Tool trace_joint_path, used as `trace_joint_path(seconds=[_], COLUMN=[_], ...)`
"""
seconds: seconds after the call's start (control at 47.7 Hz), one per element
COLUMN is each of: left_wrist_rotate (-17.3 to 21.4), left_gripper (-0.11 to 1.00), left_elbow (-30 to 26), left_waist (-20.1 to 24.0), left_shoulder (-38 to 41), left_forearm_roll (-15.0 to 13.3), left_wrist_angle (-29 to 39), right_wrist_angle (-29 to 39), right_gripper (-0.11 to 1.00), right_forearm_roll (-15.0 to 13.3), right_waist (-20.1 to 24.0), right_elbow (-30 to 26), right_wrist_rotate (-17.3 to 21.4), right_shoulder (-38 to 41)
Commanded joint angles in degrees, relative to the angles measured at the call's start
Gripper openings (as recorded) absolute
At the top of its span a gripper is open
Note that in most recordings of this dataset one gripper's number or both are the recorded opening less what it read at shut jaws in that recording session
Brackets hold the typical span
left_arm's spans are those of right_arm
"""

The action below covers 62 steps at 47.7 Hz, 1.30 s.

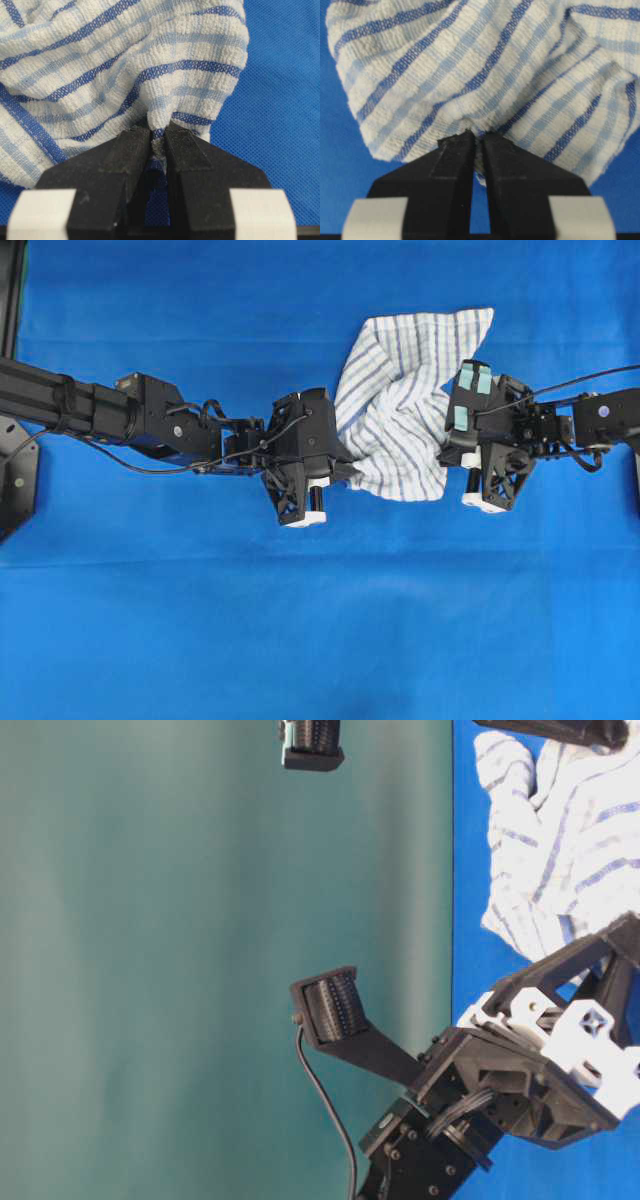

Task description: Lift the towel with both arms.

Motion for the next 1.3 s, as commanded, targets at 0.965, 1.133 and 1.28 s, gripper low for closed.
trace_joint_path(seconds=[0.965,1.133,1.28], left_wrist_rotate=[-2.3,-2.2,-1.8], left_gripper=[0.04,0.04,0.04], left_elbow=[-6.0,-9.5,-13.6], left_waist=[-0.2,1.4,2.7], left_shoulder=[-43.4,-47.7,-49.7], left_forearm_roll=[0.2,0.2,0.3], left_wrist_angle=[38.2,41.3,44.6], right_wrist_angle=[34.8,39.3,42.7], right_gripper=[0.08,0.08,0.08], right_forearm_roll=[-0.3,-0.3,-0.3], right_waist=[2.8,2.8,2.8], right_elbow=[-33.5,-40.3,-46.1], right_wrist_rotate=[-1.8,-4.0,-5.9], right_shoulder=[-21.1,-21.3,-21.3])
